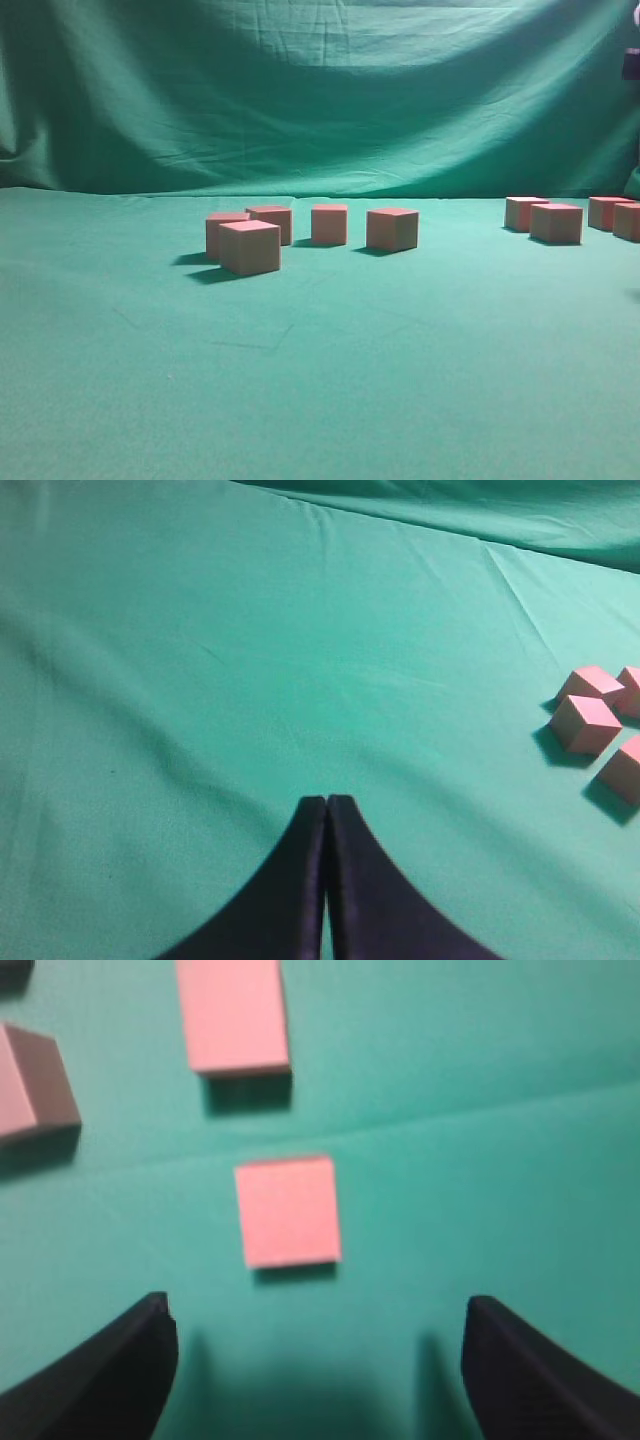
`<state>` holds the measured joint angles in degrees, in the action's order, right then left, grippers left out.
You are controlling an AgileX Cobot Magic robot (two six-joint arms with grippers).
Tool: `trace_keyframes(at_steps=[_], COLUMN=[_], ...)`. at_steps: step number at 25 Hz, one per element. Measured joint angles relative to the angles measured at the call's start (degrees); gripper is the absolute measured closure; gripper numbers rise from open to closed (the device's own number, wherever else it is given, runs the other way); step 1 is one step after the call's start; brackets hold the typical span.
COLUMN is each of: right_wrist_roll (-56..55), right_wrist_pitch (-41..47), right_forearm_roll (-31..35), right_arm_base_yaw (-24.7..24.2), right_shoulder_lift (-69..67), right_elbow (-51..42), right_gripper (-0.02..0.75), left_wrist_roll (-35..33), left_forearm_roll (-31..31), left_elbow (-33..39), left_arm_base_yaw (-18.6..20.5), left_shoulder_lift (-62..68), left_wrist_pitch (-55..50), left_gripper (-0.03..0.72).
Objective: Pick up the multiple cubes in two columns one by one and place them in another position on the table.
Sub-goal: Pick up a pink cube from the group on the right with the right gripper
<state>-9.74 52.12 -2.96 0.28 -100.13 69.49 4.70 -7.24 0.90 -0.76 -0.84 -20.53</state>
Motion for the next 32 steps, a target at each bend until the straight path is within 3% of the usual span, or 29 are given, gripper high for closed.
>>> trace_keyframes(at_steps=[14,21,24,32], right_wrist_roll=[2.74,2.85,2.85,4.51], right_wrist_pitch=[-8.51,-9.02,-8.59,3.89], right_forearm_roll=[0.24,0.24,0.53,5.48], right_arm_base_yaw=[0.0,0.0,0.0,1.55], right_shoulder_lift=[-8.21,-9.14,-9.14,-4.23], right_elbow=[0.0,0.0,0.12,6.82], right_gripper=[0.167,0.481,0.473,0.473], left_wrist_roll=[0.0,0.0,0.0,0.0], left_forearm_roll=[0.0,0.0,0.0,0.0], left_elbow=[0.0,0.0,0.0,0.0], left_arm_base_yaw=[0.0,0.0,0.0,0.0], left_shoulder_lift=[0.0,0.0,0.0,0.0], left_wrist_pitch=[0.0,0.0,0.0,0.0], left_gripper=[0.688,0.688,0.688,0.688])
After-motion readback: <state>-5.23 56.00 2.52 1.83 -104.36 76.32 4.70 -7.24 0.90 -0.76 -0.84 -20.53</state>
